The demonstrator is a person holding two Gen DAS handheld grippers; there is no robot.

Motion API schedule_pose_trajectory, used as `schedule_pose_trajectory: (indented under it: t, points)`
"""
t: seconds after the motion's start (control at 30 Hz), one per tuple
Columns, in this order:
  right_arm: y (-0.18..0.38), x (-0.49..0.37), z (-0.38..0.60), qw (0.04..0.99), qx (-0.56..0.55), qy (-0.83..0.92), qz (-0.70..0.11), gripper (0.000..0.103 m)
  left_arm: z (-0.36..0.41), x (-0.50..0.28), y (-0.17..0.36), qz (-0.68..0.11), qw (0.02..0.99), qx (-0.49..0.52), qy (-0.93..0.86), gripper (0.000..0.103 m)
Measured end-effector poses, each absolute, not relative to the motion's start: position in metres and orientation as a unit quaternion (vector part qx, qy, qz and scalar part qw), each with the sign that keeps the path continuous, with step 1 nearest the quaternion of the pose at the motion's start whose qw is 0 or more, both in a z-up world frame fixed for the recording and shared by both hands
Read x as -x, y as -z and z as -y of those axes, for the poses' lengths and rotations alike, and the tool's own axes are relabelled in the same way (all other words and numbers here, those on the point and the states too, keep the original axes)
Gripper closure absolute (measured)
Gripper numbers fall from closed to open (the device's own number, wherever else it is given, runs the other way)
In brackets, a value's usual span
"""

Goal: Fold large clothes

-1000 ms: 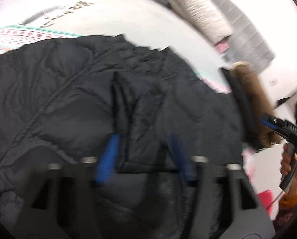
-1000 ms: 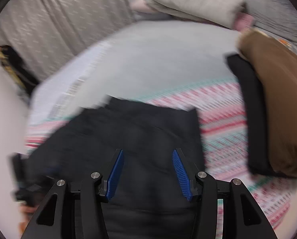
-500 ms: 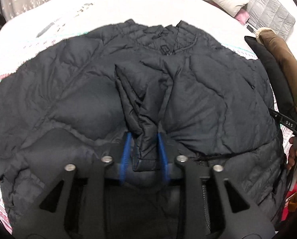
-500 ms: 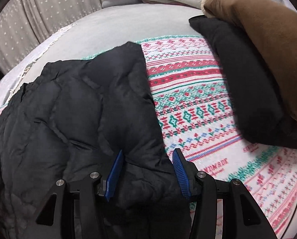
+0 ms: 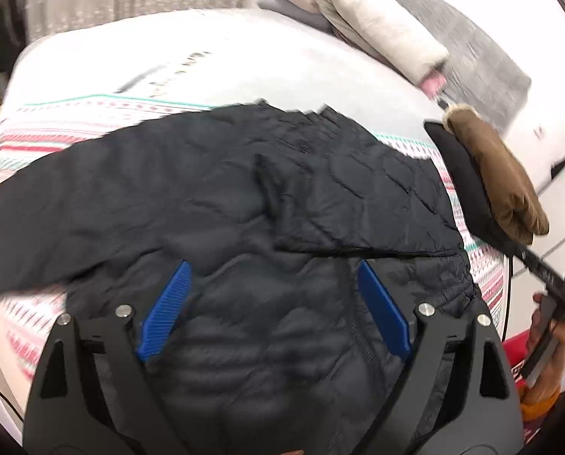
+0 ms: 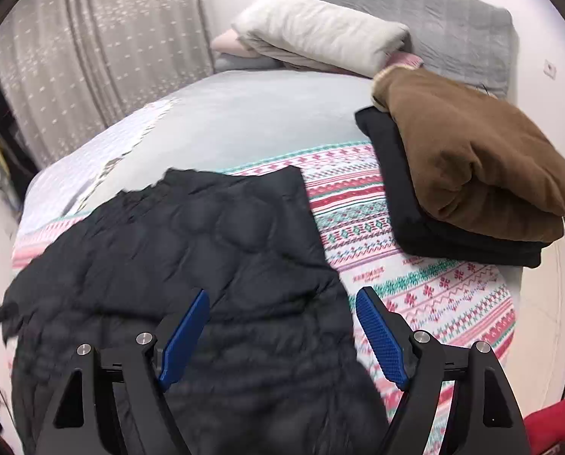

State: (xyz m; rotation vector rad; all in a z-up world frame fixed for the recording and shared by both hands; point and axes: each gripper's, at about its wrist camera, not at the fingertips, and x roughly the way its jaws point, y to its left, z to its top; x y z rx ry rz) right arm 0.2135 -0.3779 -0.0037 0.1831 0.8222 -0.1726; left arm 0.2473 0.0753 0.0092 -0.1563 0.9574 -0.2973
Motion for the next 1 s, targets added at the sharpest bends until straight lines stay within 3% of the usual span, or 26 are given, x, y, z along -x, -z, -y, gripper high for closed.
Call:
schedule_pose_trajectory:
  t: [0.1,0.37,0.6,0.7,0.83,1.0]
  points:
    - [-0.003,-0.196,0.363,0.914,-0.088,0.062,-0.39,0.021,-0.113,-0.227,-0.012,-0.453,0.879,0.103,0.109,0.004]
    - [-0.003,-0.187,0.341,0.916,-0.09,0.032,-0.39,0.021,-0.216,-0.198,0.009,-0.465,0.863,0.195,0.034,0.004]
    - [0.001,-0.187,0.316,0.918,-0.064,-0.006,-0.392,0.02,-0.311,-0.196,0.049,-0.431,0.835,0.341,-0.033,0.004]
    - [0.003,-0.188,0.31,0.92,-0.054,-0.014,-0.389,0.02,-0.332,-0.206,0.069,-0.417,0.823,0.383,-0.044,0.006]
    - [0.012,-0.192,0.307,0.916,-0.056,-0.017,-0.398,0.02,-0.345,-0.225,0.1,-0.412,0.801,0.431,-0.059,0.018]
    - [0.019,-0.197,0.308,0.912,-0.05,-0.008,-0.408,0.02,-0.353,-0.246,0.107,-0.385,0.812,0.427,-0.099,0.02]
